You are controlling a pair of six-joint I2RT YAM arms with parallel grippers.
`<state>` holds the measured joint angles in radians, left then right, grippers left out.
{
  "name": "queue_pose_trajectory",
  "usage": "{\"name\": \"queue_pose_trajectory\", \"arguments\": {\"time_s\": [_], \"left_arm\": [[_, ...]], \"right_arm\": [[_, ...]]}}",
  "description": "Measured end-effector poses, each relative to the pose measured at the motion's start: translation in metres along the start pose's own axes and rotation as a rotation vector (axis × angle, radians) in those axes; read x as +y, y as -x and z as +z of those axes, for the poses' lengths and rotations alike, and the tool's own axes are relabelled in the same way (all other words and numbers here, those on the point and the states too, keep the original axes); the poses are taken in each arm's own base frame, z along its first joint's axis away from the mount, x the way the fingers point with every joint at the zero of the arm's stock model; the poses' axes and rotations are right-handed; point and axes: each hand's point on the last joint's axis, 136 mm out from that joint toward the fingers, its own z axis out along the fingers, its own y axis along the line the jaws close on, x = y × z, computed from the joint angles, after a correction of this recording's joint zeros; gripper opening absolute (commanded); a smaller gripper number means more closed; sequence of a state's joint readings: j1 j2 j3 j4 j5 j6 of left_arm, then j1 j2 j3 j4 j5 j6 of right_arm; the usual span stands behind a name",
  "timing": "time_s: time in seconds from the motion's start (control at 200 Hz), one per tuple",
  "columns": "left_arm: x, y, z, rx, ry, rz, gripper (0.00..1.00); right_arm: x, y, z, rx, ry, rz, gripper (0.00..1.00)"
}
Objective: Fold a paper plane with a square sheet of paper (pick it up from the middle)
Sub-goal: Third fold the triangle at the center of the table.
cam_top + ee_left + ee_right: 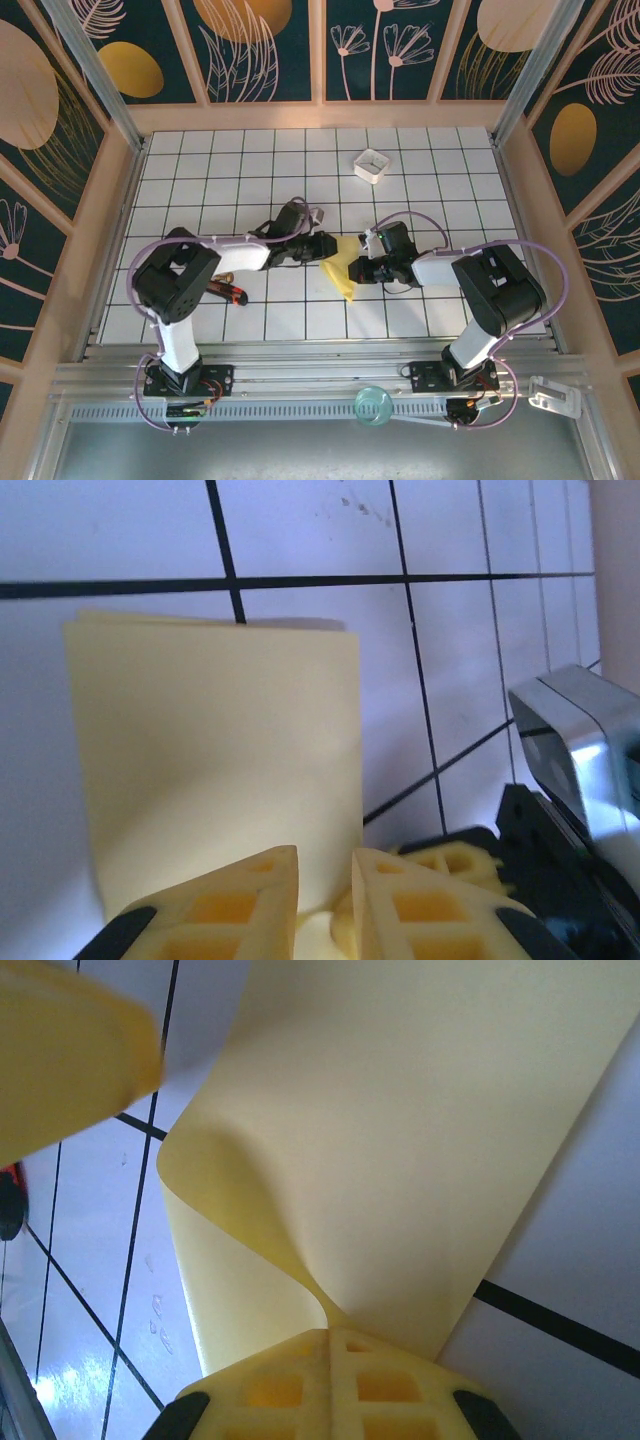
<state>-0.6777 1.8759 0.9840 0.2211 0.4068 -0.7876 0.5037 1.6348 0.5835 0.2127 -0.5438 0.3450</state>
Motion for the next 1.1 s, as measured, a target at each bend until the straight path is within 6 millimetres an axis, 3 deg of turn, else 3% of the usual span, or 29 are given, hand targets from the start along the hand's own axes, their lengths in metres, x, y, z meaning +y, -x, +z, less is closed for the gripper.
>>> {"name": "queue_pose_trajectory", "arguments": {"time_s": [0.295,1.101], "left_arm": [[0.018,0.001,0.033,0.11,0.085,0.09,0.23],[0.017,0.0,0.036,0.147,0.069,0.158,0.21]], "right_arm": [[0.002,-0.001,0.001,0.014,-0.017,-0.009,0.0],[0.005,0.006,0.001,0.033,-0.053,-0.028,0.0]]}}
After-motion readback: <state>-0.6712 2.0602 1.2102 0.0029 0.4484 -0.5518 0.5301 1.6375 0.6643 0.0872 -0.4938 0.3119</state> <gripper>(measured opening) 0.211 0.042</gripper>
